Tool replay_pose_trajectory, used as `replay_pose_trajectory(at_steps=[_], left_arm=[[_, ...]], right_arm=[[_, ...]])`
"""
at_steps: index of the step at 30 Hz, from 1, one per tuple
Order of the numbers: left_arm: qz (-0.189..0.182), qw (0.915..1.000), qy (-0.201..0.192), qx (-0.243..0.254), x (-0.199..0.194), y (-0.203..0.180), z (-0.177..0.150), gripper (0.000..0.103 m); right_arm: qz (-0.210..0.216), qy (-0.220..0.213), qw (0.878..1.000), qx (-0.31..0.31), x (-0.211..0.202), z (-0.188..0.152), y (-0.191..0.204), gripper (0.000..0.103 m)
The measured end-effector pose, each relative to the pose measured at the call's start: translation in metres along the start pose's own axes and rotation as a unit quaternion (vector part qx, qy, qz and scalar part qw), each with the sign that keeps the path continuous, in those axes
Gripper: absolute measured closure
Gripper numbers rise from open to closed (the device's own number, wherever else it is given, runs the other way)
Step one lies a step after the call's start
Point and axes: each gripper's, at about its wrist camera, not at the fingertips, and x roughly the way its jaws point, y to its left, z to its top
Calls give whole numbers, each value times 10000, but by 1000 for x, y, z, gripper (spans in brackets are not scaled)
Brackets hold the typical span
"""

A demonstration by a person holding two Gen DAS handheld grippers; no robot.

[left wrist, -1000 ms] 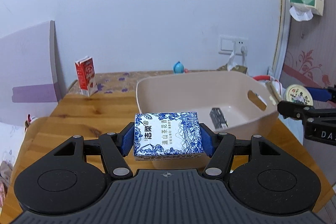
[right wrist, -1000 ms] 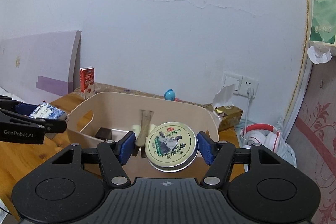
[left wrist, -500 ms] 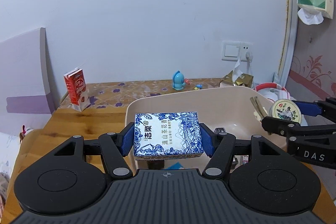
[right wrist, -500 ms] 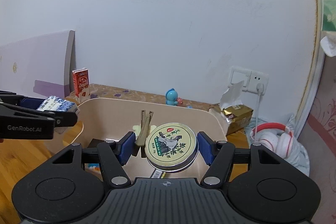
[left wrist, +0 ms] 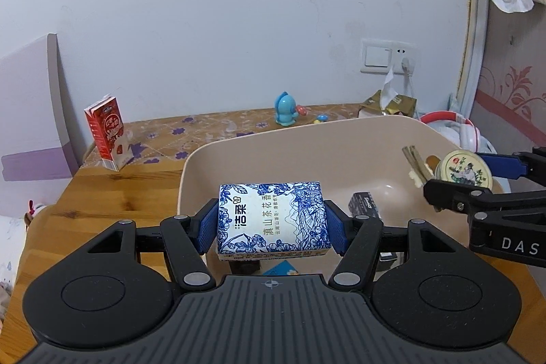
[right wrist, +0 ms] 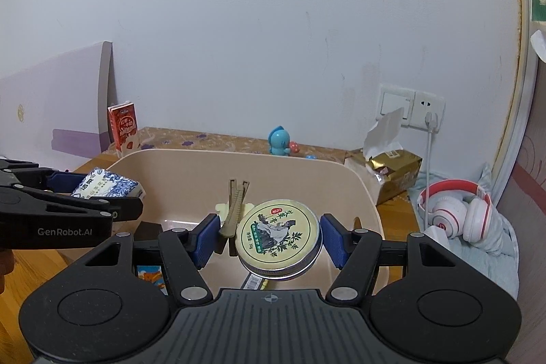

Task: Organize objects
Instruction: 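Carry the tissue pack and tin over the basket with both grippers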

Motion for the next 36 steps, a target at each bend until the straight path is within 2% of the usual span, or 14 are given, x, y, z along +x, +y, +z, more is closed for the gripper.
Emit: replay_pose_trajectory(at_steps=[5,14,25,30,36], left_arm=[[-48,9999,-69,67,-5,-5,0,39],[-56,9999,87,116,2,-7,-5,39],[-24,9998,181,121,6,-9,-6,39],[-100,9990,414,138,16,-8,-8,38],[-61,9989,467,46,22,-2,-12,38]], right_arm=[[44,-5,10000,-34,-6,-1,1,41],[132,-74,9997,-172,-32,-8,5,41],[86,31,9999,-112,-36,-15,0,41],[151,47,9998,-74,-38,-13,1,41],[300,35,9995,-82,-56,-23,10,41]])
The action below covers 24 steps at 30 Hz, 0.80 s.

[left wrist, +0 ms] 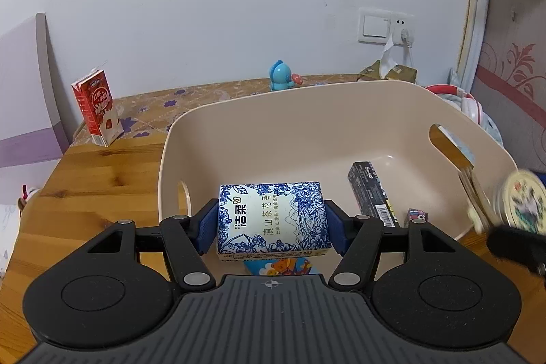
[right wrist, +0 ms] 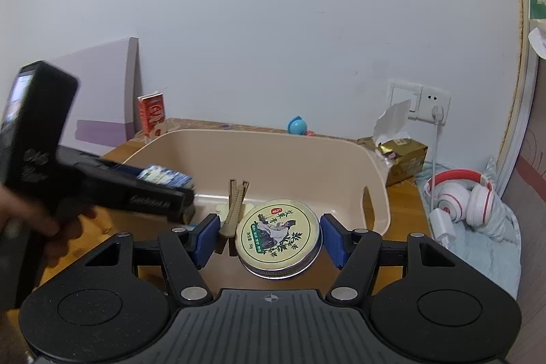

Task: Organize objects
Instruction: 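Carry the tissue pack and tin over the basket with both grippers, then open both grippers to drop the tissue pack and tin into the basket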

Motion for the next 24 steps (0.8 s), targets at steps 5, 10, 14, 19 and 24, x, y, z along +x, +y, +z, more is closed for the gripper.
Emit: replay_pose_trajectory(at_steps=[5,10,14,19,24], left_arm=[[-12,10000,4,5,1,-2,-1,38],[6,10000,11,25,-1,-3,-2,38],[26,10000,24,11,1,-3,-2,38],[28,10000,60,53,3,-5,-2,38],[43,10000,81,31,5,-5,-3,38]], right_arm=[[28,102,9999,-39,5,-4,0,41],[46,48,10000,-5,10,3,-2,41],[39,-22,10000,60,16,12,-4,41],[-107,32,9999,126,30,21,-4,41],[-301,70,9995,7,33,15,5,41]])
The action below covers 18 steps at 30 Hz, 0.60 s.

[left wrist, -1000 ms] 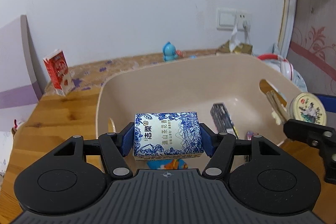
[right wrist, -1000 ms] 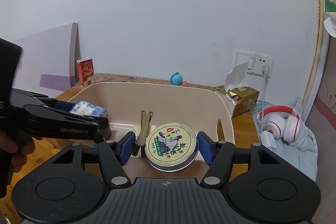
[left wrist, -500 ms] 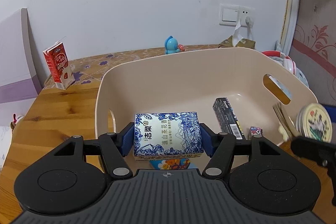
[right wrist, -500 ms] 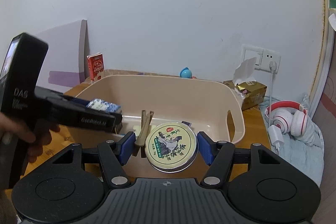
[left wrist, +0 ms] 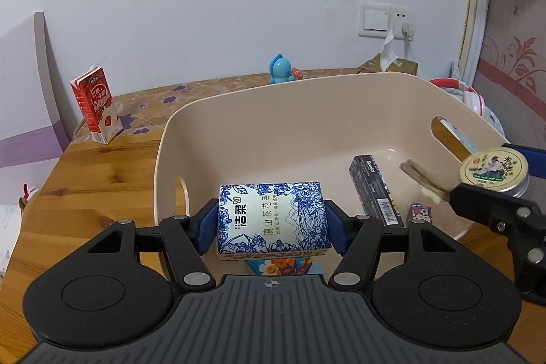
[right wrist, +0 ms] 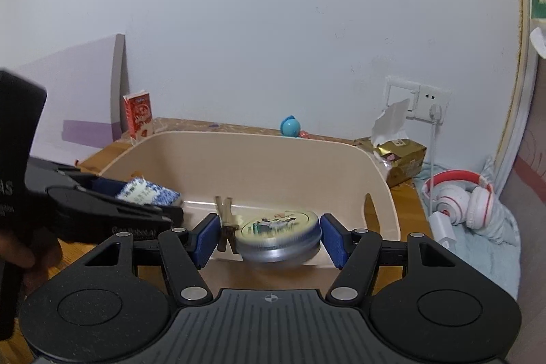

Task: Organize objects
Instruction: 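Open both grippers to drop the tissue pack and tin into the basket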

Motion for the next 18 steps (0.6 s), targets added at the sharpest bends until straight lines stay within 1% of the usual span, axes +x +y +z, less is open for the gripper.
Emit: replay_pose_trajectory(at_steps=[3,6,8,9,10,11,12,14,16,18], left_arm=[[-8,10000,6,-17,1,2,-1,38],[-6,10000,-3,-6,1,3,-1,38],[-5,10000,-10,-14,1,2,-1,38],[-10,10000,-8,-17,1,2,-1,38],[-23,10000,-15,-19,1,2,-2,38],[-44,10000,-17,-23,1,2,-2,38],[-60,10000,-9,-24,1,2,-2,37],[-72,10000,-24,-25,0,2,-2,35],[-44,10000,-53,-38,-2,1,-1,27],[-63,9999,-91,-35,-5,1,0,27]], right_arm=[[-65,-8,10000,25,2,-3,1,41],[-28,46,10000,47,2,-6,0,51],[-22,37,10000,77,2,-8,0,51],[-25,37,9999,93,2,-8,-1,51],[-18,38,9999,108,2,-8,-2,49],[-12,23,9999,130,2,-7,-2,48],[-10,8,9999,141,1,-7,-3,43],[-30,-19,9999,138,-2,-7,-3,43],[-45,-51,9999,135,-5,-6,-4,41],[-60,-81,9998,151,-7,-5,-5,40]])
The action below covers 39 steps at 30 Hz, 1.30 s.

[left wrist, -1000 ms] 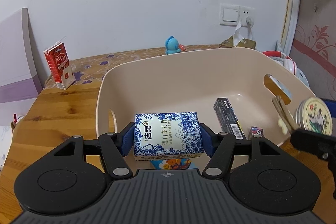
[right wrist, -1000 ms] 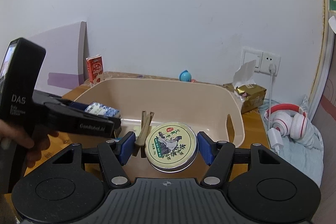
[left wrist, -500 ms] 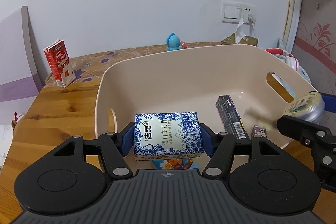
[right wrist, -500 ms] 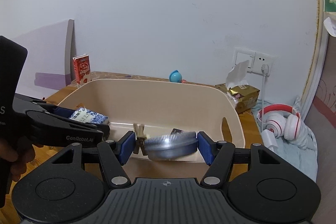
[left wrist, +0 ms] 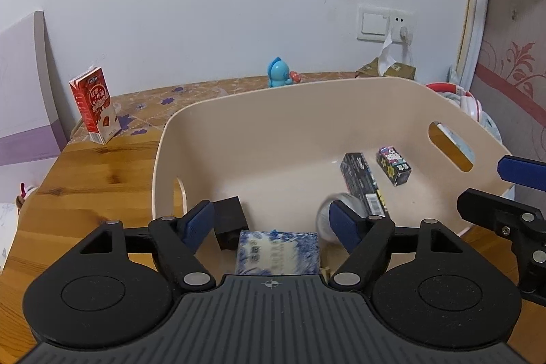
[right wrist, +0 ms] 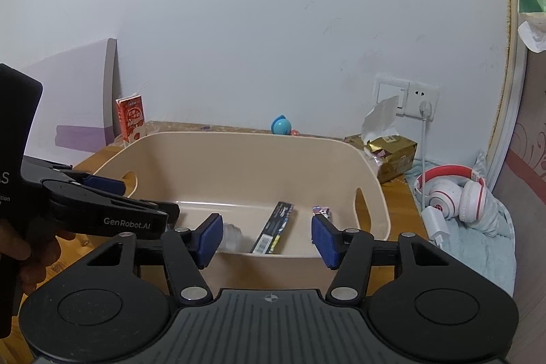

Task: Organize objects
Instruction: 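Open both grippers to drop the tissue pack and tin into the basket, then withdraw both grippers toward the scrunchie and herb bag in front of the basket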

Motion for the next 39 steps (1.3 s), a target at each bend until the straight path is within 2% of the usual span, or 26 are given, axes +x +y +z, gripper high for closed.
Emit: replay_pose_trajectory(at_steps=[13,22,25,39], left_arm=[[-59,9996,-217,175,-38,-4,-2,23],[-172,9988,-375,266,-76,3,-25,20],[-204,9988,-309,327,-81,5,-36,19],[-405,9980,402,264,-57,18,-87,19]], right_arm=[[-115,-142,9998,29,-32,-4,-2,28],[-40,76,9999,58,-45,-30,2,20],[10,162,9999,54,-46,-40,6,14],[346,971,9946,-82,-27,-79,28,9]])
